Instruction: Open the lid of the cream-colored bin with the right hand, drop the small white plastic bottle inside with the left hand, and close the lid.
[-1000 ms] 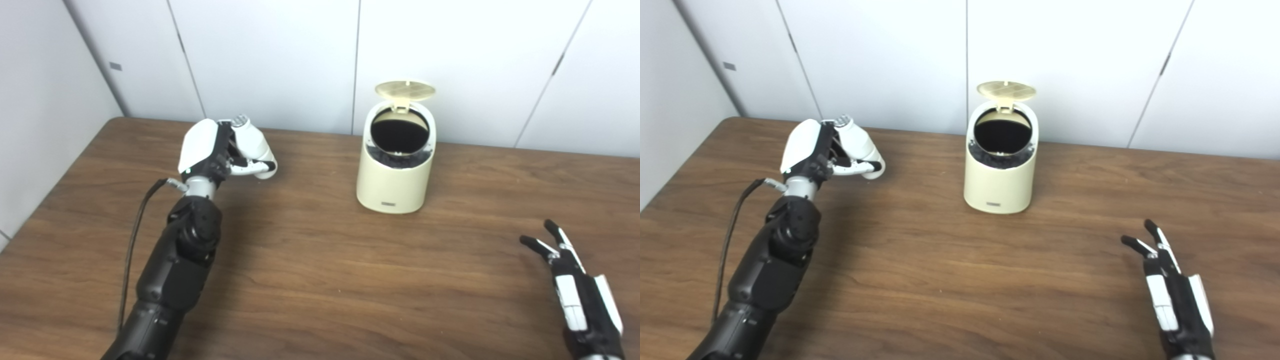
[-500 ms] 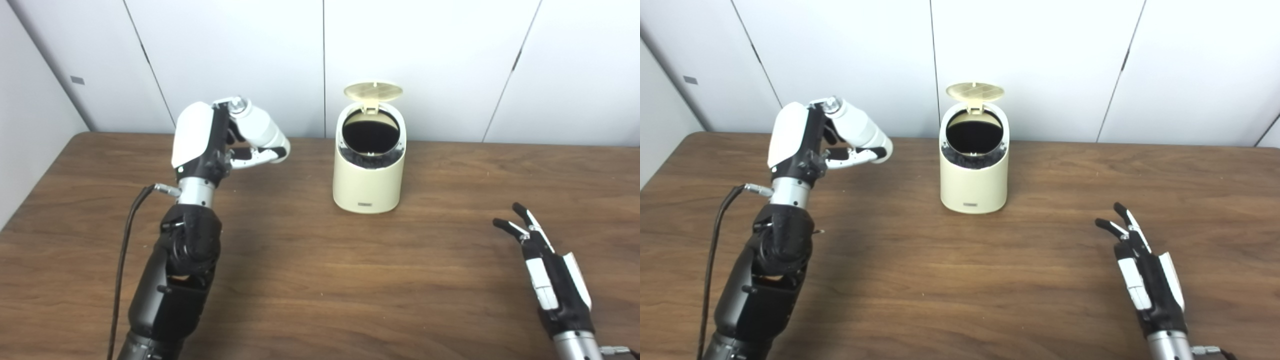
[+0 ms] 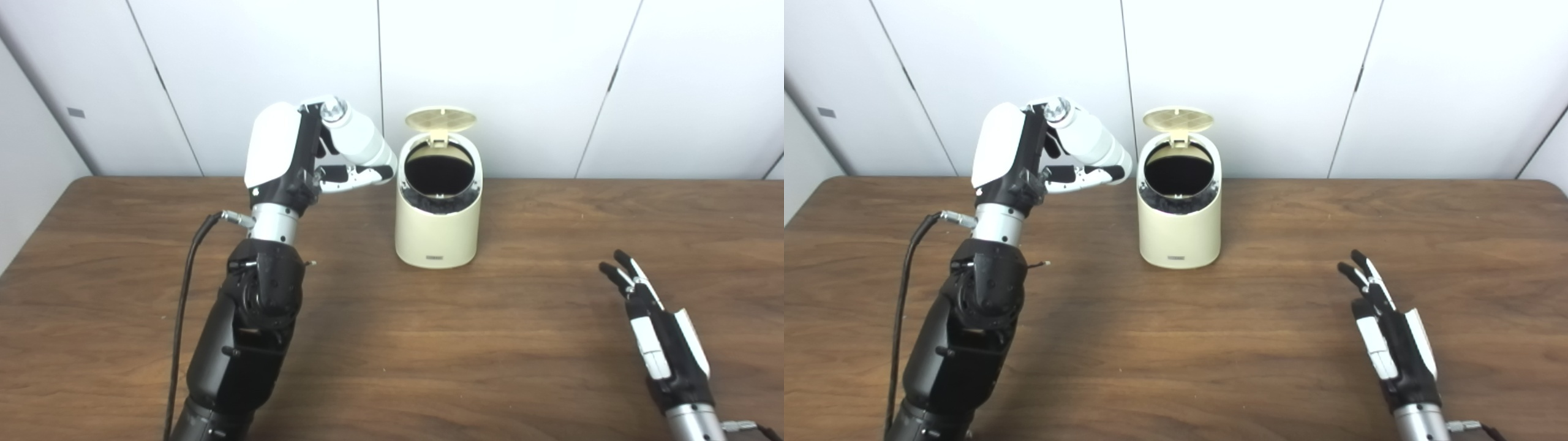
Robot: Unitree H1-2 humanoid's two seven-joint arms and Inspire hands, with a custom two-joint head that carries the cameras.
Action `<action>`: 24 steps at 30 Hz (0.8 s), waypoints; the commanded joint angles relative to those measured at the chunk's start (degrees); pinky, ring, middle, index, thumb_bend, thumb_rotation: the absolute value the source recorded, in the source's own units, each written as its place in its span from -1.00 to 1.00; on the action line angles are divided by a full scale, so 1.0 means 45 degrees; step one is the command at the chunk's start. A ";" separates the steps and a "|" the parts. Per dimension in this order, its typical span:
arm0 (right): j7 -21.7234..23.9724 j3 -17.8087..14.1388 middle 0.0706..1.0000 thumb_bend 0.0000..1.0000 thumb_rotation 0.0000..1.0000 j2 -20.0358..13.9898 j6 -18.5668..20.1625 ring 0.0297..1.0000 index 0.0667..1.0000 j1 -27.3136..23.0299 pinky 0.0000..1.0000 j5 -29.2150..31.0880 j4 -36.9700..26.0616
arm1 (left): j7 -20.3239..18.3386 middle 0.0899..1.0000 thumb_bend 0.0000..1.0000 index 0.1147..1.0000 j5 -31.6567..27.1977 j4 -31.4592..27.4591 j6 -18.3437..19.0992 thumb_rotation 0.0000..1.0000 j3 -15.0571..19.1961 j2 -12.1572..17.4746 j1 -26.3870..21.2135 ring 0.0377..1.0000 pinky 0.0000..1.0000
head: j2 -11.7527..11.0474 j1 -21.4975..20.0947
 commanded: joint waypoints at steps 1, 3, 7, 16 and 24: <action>-0.0017 0.0143 0.85 0.38 1.00 0.0450 -0.0355 0.92 0.95 0.0185 1.00 0.0441 0.0404 | 0.0029 -0.17 0.00 -0.13 0.0233 -0.0154 -0.0367 -1.00 -0.0083 -0.0071 -0.0810 -0.26 -0.28 | -0.0012 -0.0011; -0.0055 0.0144 0.85 0.41 1.00 0.0488 -0.0476 0.91 0.95 0.0139 0.99 0.0497 0.0509 | 0.0127 -0.19 0.00 -0.12 0.0259 -0.0043 -0.0531 -1.00 -0.0209 -0.0139 -0.0957 -0.26 -0.28 | -0.0039 -0.0046; -0.0169 0.0106 0.86 0.45 1.00 0.0639 -0.0566 0.88 0.94 0.0096 1.00 0.0555 0.0600 | 0.0356 -0.17 0.00 -0.12 0.0224 0.0274 -0.1026 -1.00 -0.0394 -0.0305 -0.1199 -0.29 -0.30 | -0.0126 -0.0123; -0.0350 0.0044 0.90 0.51 1.00 0.0815 -0.0513 0.94 0.93 -0.0042 1.00 0.0321 0.0659 | 0.0603 -0.17 0.00 -0.11 0.0102 0.0968 -0.1578 -1.00 -0.0432 -0.0667 -0.1507 -0.28 -0.31 | -0.0206 -0.0275; -0.0386 -0.0070 0.91 0.50 0.95 0.1032 -0.0511 0.94 0.93 -0.0154 1.00 0.0844 0.0670 | 0.1461 -0.18 0.00 -0.11 0.0472 0.2359 -0.2764 -1.00 -0.0663 -0.0695 -0.1751 -0.33 -0.35 | -0.0209 -0.0382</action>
